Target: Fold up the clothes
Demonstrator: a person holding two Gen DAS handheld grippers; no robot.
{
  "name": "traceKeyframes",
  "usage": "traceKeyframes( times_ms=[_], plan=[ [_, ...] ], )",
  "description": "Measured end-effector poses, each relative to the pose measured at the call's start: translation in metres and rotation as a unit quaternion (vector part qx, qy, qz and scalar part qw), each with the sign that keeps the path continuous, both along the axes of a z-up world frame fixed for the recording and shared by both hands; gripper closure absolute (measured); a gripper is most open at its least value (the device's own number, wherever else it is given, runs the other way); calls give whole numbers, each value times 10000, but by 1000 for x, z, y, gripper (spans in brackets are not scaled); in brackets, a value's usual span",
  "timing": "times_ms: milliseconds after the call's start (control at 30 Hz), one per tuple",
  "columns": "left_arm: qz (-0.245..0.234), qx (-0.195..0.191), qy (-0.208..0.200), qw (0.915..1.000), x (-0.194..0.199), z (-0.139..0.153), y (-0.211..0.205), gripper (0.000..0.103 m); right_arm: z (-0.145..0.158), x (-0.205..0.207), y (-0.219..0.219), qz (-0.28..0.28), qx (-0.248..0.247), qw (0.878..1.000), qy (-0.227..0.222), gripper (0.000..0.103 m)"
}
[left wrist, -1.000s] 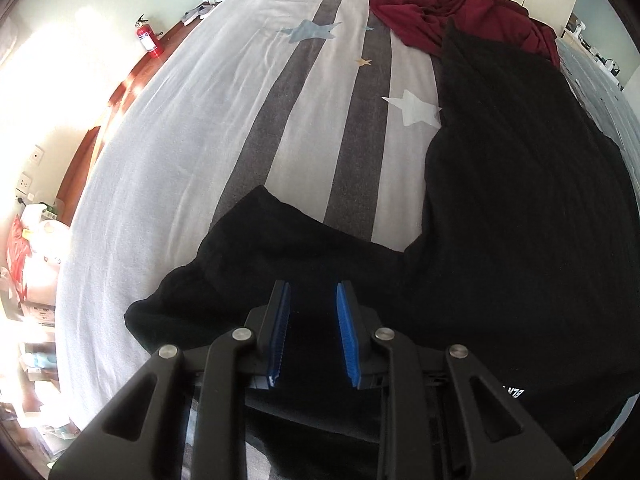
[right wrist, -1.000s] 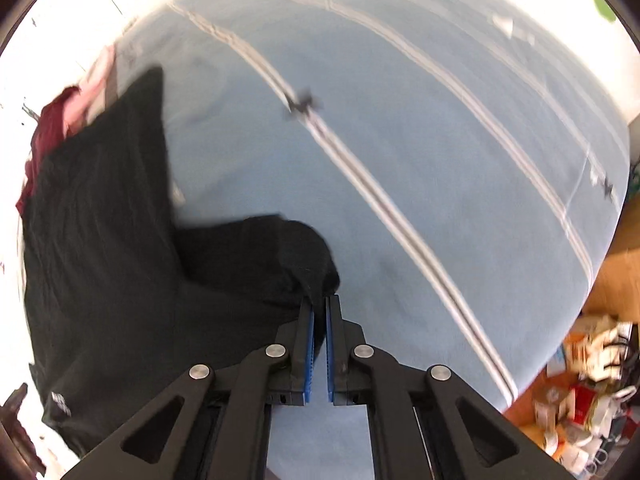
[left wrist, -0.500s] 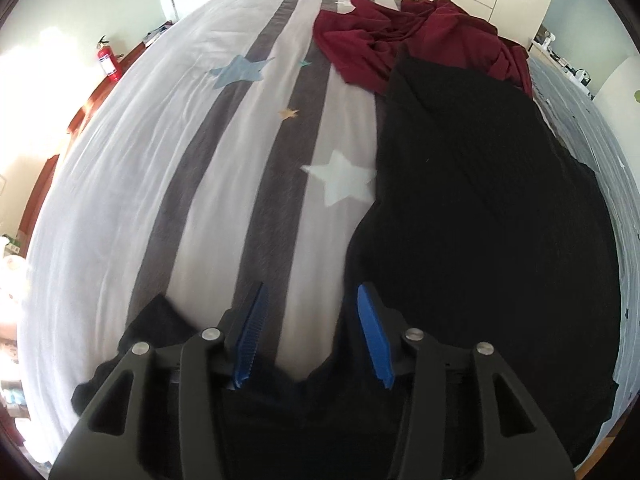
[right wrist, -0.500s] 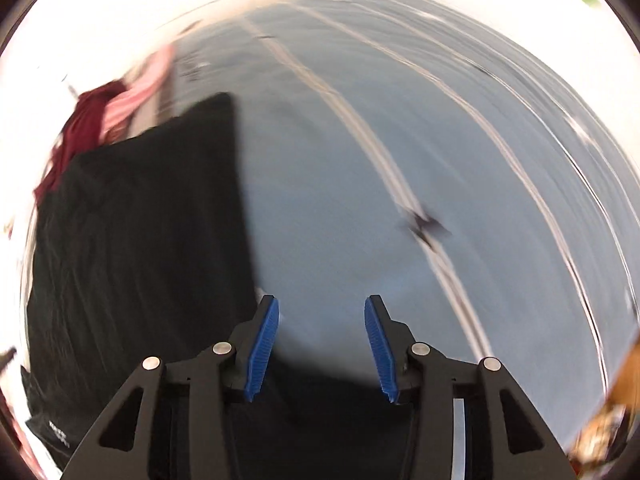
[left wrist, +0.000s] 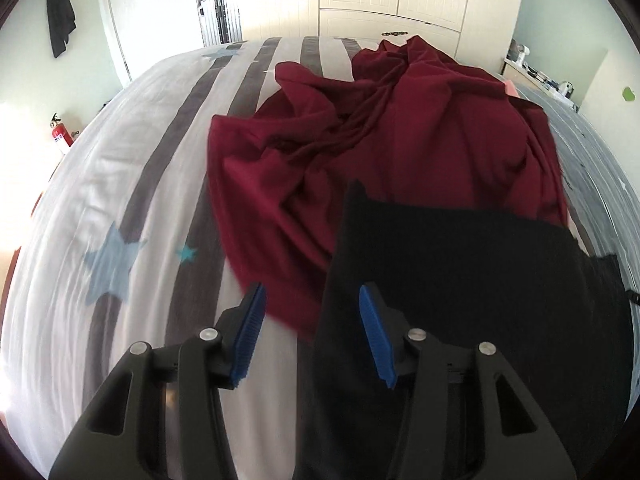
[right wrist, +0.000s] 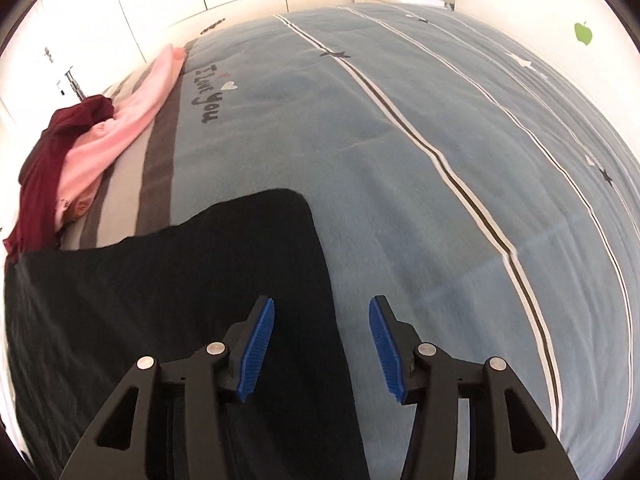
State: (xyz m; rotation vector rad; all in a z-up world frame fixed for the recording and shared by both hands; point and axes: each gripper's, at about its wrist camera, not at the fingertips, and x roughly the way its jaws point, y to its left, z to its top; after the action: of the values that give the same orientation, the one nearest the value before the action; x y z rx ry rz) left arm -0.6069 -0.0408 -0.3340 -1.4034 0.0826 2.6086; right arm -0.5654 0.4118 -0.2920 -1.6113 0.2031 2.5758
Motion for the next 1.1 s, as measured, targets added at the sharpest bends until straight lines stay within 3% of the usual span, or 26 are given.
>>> traceKeyframes(
  times_ms=[200,333,367,433,533,633,833,900,1000,1100],
  plan=[
    [-294,-286,-38,9991,-27,-21,24,58,-20,-21,0,-7,-17,10000,-49,57],
    [-498,-338,-101,9981,-33,-27,30,80,-23,-29,1,28,-129,9999,-28,58],
    [-526,-331,-102,9980,-33,-26,31,86,-22,-31,0,68,-195,9998,-32,61],
    [-563,-358,-136,9977,-37,-29,36,91,-18,-31,-5,235,-205,9995,-59,79],
    [-503,-284,-255,9980,-43,-30,36,95,-18,-33,-17,469,-52,9988,-143,96],
    [-395,-224,-242,9987,-43,-22,31,97,-17,-33,-20,409,-30,9990,-179,100],
    [-188,-146,-46,9997,-43,8,12,101,15,-30,-20,303,23,9995,98,101],
    [57,-297,203,9993,-41,26,-4,103,31,-31,-21,310,8,9993,211,101],
    [306,-113,236,9992,-58,46,-36,103,55,-38,-28,388,-16,9986,359,101],
    [126,144,137,9997,-64,45,-42,103,70,-46,-39,545,89,9977,385,101]
  ],
)
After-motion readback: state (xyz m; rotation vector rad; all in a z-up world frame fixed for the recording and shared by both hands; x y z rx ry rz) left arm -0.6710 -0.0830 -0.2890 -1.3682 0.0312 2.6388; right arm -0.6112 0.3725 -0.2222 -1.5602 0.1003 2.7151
